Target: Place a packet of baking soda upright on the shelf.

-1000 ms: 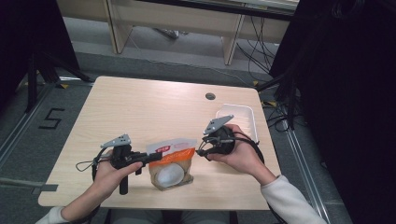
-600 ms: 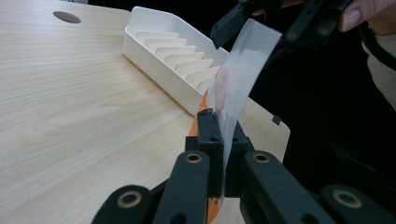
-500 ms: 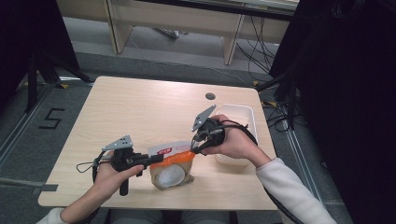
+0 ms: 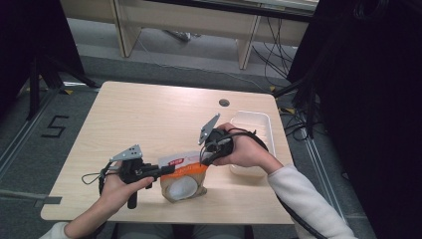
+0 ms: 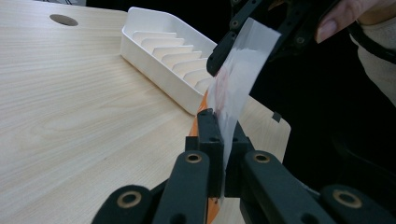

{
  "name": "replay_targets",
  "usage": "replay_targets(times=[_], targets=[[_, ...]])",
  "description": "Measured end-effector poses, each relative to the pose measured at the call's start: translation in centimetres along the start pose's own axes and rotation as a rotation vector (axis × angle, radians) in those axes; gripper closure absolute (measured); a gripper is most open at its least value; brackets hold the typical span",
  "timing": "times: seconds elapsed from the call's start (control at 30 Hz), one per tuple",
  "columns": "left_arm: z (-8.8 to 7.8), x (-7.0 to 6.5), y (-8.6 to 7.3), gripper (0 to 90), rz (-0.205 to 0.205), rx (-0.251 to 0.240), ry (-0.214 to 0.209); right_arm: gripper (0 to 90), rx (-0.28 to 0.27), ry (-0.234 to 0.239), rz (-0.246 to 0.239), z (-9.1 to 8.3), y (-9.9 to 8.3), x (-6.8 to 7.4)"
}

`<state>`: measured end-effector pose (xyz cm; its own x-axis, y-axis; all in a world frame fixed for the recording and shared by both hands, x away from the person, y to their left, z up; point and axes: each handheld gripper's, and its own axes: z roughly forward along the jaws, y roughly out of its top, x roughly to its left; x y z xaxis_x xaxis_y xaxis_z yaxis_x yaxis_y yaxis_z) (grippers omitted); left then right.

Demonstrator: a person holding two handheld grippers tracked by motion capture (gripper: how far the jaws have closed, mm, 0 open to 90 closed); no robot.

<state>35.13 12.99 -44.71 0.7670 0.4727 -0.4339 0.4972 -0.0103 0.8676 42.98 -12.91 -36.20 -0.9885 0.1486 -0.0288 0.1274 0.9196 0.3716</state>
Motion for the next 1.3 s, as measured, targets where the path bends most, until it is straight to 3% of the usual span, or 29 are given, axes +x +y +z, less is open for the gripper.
replay_targets(times=[0.03,0.07,0.13,0.37,0.43,0.53,0.63,0.67,0.7,0.73,0.8,0.83,0.87,0.93,1.0,1.07,1.17,1.2,1.23,1.3], targets=[[0.0,0.0,0.0,89.0,0.004,0.000,-0.003,74.6,0.005,0.010,0.014,0.1,0.0,0.1],[0.0,0.0,0.0,89.0,0.007,0.001,-0.006,77.1,-0.001,0.008,-0.047,0.4,0.0,-0.2],[0.1,-0.1,0.0,89.0,0.005,0.002,-0.010,81.5,0.018,0.017,0.002,0.6,-0.1,0.1],[0.1,-0.1,-0.1,88.8,0.007,-0.003,-0.014,88.6,0.014,0.034,-0.036,0.5,-0.2,0.1],[0.1,-0.1,-0.1,87.7,0.019,0.001,-0.004,90.0,0.030,0.051,-0.004,0.3,-0.2,0.3],[0.1,-0.1,-0.3,81.3,0.035,0.003,0.004,90.0,0.037,0.067,-0.003,0.2,-0.2,0.4],[-0.2,0.1,-0.5,62.7,0.054,0.018,0.032,90.0,0.040,0.078,-0.005,-0.1,-0.1,0.4],[-0.4,0.2,-0.7,56.6,0.064,0.025,0.047,90.0,0.053,0.085,0.020,-0.4,-0.1,0.5],[-0.9,0.2,-1.2,51.4,0.039,0.029,0.087,90.0,0.056,0.092,0.027,-0.5,0.0,0.4],[-0.9,0.2,-1.2,47.4,0.039,0.029,0.087,90.0,0.039,0.093,0.001,-0.5,0.0,0.3],[-1.8,0.1,-1.7,44.8,0.053,0.032,0.106,90.0,0.045,0.092,0.019,-0.7,0.0,0.3],[-2.0,0.0,-1.8,40.5,0.057,0.026,0.111,90.0,0.038,0.089,0.004,-0.8,0.1,0.2],[-2.8,-0.1,-2.2,36.2,0.088,0.034,0.142,90.0,0.053,0.090,0.022,-1.2,0.1,0.3],[-3.1,-0.1,-2.4,32.4,0.098,0.035,0.155,90.0,0.037,0.095,0.020,-1.2,0.2,0.3],[-3.8,-0.1,-2.9,30.3,0.109,0.041,0.185,90.0,0.060,0.095,0.052,-1.7,0.3,0.5],[-4.2,0.1,-3.3,29.9,0.104,0.038,0.189,90.0,0.064,0.087,0.060,-1.8,0.3,0.6],[-4.7,0.3,-3.5,29.1,0.096,0.042,0.210,90.0,0.069,0.091,0.049,-2.1,0.4,0.5],[-4.8,0.5,-3.5,29.0,0.116,0.044,0.204,90.0,0.059,0.090,0.047,-2.1,0.5,0.5],[-4.8,0.5,-3.6,28.8,0.098,0.043,0.205,90.0,0.054,0.091,0.016,-2.3,0.6,0.3],[-4.8,0.5,-3.7,28.7,0.094,0.046,0.214,90.0,0.060,0.091,0.042,-2.5,0.6,0.4]])
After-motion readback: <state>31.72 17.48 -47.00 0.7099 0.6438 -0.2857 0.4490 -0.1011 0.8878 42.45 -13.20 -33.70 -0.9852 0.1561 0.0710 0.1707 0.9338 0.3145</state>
